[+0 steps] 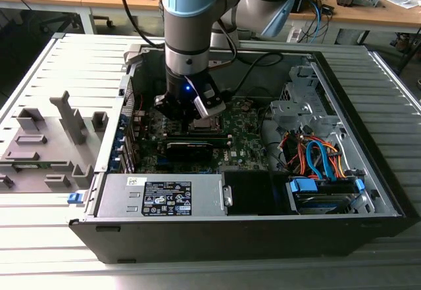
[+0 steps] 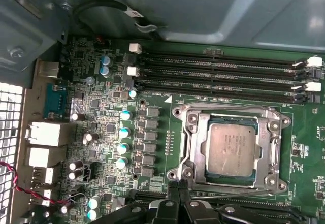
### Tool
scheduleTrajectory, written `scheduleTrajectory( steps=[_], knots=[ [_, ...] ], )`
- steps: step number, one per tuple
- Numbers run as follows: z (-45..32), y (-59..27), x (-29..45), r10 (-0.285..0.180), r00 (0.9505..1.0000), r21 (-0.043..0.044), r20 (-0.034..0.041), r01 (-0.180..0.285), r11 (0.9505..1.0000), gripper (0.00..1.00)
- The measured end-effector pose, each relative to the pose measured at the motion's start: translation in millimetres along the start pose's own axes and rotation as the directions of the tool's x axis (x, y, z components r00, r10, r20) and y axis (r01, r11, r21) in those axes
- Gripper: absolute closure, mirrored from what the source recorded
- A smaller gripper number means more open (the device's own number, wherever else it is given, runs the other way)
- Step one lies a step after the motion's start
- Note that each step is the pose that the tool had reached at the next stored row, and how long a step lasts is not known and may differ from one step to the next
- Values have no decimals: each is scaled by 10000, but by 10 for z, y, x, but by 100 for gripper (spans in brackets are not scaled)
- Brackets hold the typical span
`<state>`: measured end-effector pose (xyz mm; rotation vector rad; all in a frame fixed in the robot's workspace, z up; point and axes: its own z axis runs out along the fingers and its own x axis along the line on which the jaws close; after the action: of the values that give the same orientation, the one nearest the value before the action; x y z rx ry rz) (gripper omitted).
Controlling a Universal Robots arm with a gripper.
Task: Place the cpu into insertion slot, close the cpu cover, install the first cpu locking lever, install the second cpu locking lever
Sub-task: 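Install the second cpu locking lever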
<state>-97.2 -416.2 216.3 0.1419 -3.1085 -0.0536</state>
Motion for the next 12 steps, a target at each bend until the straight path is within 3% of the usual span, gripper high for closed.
scheduleTrajectory(
  steps=[3,12],
  knots=[
    [8,2,21,-90,10000,-82,4,90,9999,89],
    [38,1,27,-335,9994,-95,-3,335,9994,89]
  ],
)
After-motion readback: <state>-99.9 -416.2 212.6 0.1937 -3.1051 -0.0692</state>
